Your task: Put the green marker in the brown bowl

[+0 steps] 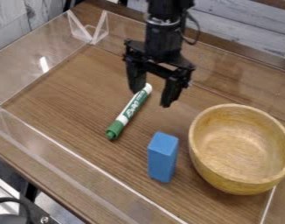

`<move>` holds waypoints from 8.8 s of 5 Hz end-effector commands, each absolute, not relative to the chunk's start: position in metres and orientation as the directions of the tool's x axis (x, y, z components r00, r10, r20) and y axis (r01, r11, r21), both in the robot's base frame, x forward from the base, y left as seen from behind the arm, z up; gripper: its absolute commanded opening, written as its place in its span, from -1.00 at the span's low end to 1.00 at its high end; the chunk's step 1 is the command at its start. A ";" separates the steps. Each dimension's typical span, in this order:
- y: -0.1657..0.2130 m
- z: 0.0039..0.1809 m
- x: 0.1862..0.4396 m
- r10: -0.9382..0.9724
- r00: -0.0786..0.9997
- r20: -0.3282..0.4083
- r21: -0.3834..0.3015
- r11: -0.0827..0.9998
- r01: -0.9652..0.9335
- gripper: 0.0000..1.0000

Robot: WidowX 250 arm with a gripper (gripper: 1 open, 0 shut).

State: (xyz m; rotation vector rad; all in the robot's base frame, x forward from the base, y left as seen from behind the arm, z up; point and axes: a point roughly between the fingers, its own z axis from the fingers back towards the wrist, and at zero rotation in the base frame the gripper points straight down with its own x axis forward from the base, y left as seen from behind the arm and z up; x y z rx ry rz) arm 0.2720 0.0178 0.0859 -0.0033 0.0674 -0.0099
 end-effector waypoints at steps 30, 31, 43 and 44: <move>-0.070 0.169 0.240 0.021 0.982 0.189 0.054 0.998 -0.032 -1.00; -0.096 0.169 0.239 0.045 0.977 0.207 0.049 0.997 -0.056 -1.00; -0.119 0.111 0.239 0.124 0.912 0.391 -0.017 0.992 -0.128 -1.00; -0.118 0.110 0.239 0.133 0.911 0.390 -0.024 0.991 -0.134 -1.00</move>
